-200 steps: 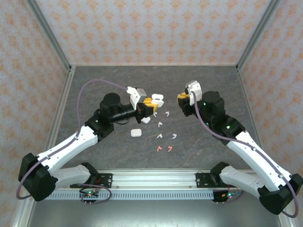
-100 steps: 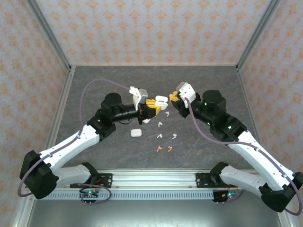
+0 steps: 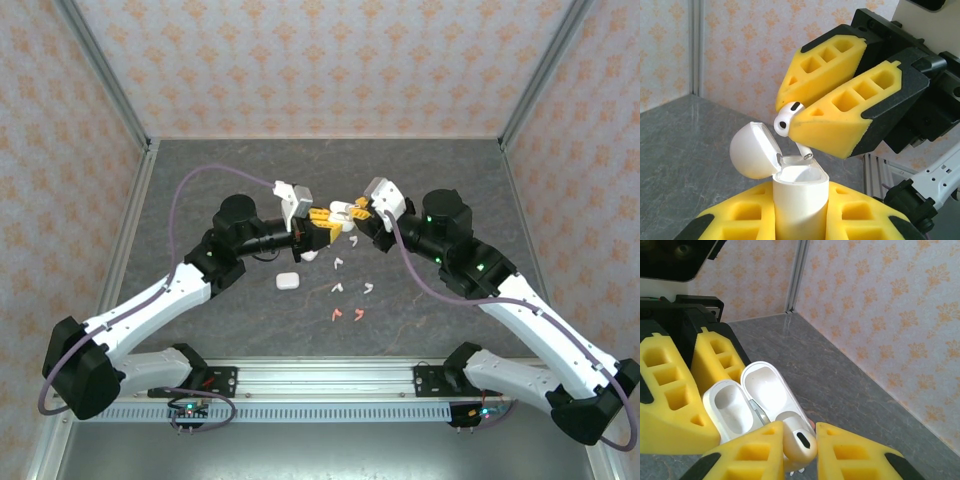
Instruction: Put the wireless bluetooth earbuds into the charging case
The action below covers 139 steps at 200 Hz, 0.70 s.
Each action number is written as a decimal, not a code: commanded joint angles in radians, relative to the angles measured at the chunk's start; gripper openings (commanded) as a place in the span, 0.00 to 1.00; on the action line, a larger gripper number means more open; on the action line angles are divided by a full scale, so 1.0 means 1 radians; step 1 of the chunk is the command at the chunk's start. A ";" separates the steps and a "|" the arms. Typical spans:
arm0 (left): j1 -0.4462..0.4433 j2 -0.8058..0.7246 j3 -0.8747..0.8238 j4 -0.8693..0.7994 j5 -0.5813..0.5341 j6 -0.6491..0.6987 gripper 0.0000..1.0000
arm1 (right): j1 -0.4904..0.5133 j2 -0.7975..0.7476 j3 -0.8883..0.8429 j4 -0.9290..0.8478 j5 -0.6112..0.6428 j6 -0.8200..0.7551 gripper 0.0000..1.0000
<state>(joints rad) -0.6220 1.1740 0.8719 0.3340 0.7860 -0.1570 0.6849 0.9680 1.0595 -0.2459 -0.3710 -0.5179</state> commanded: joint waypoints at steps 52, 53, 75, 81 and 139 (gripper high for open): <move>-0.007 0.001 0.032 0.068 0.024 -0.012 0.00 | 0.007 -0.004 -0.020 -0.003 0.031 -0.031 0.18; -0.007 0.001 0.033 0.068 0.025 -0.012 0.00 | 0.007 -0.004 -0.020 -0.004 0.031 -0.031 0.18; -0.007 0.002 0.036 0.064 0.027 -0.010 0.00 | 0.007 -0.003 -0.024 -0.007 0.044 -0.041 0.18; -0.007 0.003 0.037 0.063 0.027 -0.009 0.00 | 0.007 -0.003 -0.026 -0.009 0.048 -0.044 0.18; -0.007 0.003 0.044 0.056 0.024 -0.004 0.00 | 0.007 -0.013 -0.023 -0.047 -0.040 -0.008 0.18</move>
<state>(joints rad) -0.6220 1.1812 0.8753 0.3408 0.7898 -0.1600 0.6849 0.9680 1.0466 -0.2546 -0.3534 -0.5434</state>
